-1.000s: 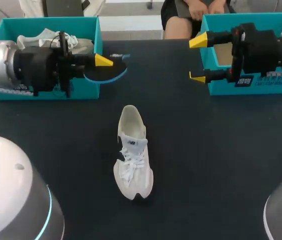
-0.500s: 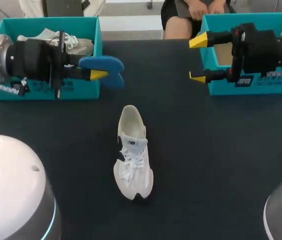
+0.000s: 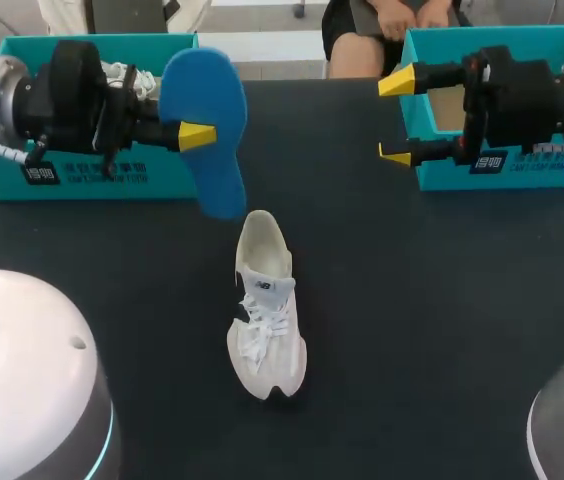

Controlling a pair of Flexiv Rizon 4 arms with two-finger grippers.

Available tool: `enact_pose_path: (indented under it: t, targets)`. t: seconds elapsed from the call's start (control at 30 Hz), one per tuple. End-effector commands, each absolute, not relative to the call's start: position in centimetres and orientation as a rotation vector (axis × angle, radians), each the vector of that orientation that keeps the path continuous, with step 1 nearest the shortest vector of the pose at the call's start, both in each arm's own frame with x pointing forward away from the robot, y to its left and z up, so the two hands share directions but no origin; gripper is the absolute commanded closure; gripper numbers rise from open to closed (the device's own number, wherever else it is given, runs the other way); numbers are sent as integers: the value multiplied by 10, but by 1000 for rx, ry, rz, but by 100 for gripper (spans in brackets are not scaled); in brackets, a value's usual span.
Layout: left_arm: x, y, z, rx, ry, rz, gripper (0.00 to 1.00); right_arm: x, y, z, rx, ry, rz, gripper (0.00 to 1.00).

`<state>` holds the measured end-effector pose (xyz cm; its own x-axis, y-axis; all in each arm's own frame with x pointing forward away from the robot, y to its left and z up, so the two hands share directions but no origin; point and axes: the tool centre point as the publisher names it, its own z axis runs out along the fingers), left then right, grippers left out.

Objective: Take the shoe out of the shoebox, open the shoe tongue, remove and reinsert the insole, then place the shoe into the shoebox

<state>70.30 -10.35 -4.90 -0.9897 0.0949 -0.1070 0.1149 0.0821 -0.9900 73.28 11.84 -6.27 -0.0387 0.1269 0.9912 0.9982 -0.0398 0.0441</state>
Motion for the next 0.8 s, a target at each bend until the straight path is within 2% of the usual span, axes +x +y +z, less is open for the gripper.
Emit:
enact_pose_path:
  t: [0.03,0.43,0.57,0.8]
  targets:
    - [706,-103,-49,-1052,2668,-2484,100,733,120,-63,-1316,-1313,-1208,0]
    - [706,-103,-49,-1052,2668,-2484,100,733,120,-63,-1316,-1313,-1208,0]
    - [712,-107,-60,-1531,2719,-2455,100,733,120,-63,-1316,-1313,-1208,0]
    - [718,-111,-73,-1938,2759,-2333,100,733,120,-63,-1316,-1313,-1208,0]
